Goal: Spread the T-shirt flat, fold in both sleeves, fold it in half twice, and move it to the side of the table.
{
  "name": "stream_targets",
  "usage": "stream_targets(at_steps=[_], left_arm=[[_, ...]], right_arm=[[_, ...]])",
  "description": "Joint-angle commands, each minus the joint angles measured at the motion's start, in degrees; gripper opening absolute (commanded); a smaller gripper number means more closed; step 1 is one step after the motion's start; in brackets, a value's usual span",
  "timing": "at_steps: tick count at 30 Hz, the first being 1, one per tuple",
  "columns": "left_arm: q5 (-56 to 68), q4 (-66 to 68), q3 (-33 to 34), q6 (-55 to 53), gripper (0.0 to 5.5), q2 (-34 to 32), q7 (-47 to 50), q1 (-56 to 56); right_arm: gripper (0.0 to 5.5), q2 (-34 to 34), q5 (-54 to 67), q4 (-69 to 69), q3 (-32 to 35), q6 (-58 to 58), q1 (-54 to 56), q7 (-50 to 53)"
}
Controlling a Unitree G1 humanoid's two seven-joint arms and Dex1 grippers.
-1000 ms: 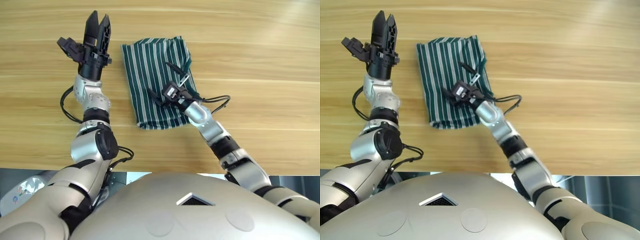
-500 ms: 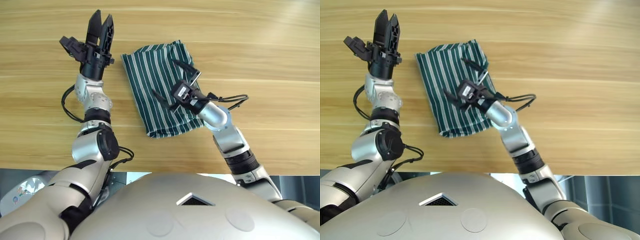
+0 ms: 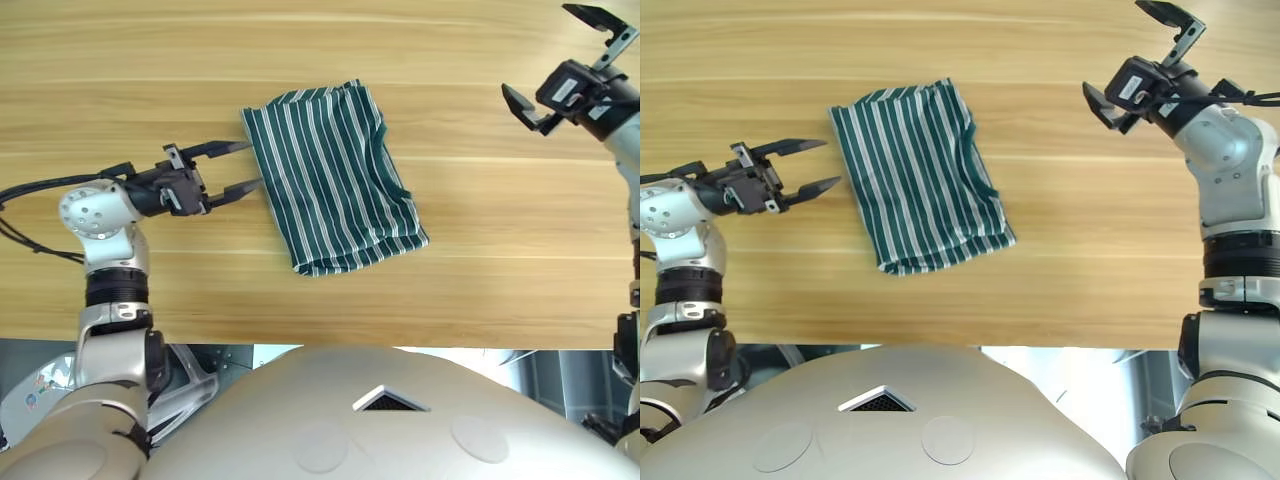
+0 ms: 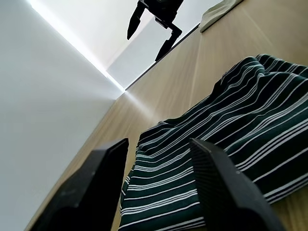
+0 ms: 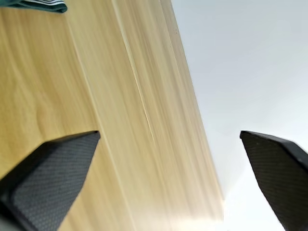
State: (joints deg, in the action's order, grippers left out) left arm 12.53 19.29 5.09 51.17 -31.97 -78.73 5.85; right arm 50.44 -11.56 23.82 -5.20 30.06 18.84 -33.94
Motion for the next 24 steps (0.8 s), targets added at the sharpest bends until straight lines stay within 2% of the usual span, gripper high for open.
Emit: stream_targets(at_steps=[1,4,9,19,24], left_arm=[[-1.8,-10.1,-3.3,-1.5,2.36,-7.7,-0.2,-6.9],[-1.8,-16.6,-6.6,-2.7,2.36,-9.7,1.1,-10.9],[-5.3,-20.0,-12.0,-2.7,2.36,-11.3,3.5,-14.2],[-21.8,-9.9,-18.4,2.9,2.36,-9.1,15.3,-10.3],[-25.1,-7.8,-20.8,4.2,2.36,-9.1,20.5,-9.0]], right_arm=[[5.39,6.6,11.3,-1.2,-3.0,5.8,-7.3,-19.4],[5.39,8.4,14.9,-2.0,-6.9,9.6,-11.8,-29.5],[5.39,6.7,17.5,-3.3,-10.5,10.9,-14.3,-37.7],[5.39,-2.1,11.7,2.9,-14.9,12.4,-9.5,-35.9],[5.39,-5.0,9.1,5.0,-15.6,12.8,-7.3,-32.8]])
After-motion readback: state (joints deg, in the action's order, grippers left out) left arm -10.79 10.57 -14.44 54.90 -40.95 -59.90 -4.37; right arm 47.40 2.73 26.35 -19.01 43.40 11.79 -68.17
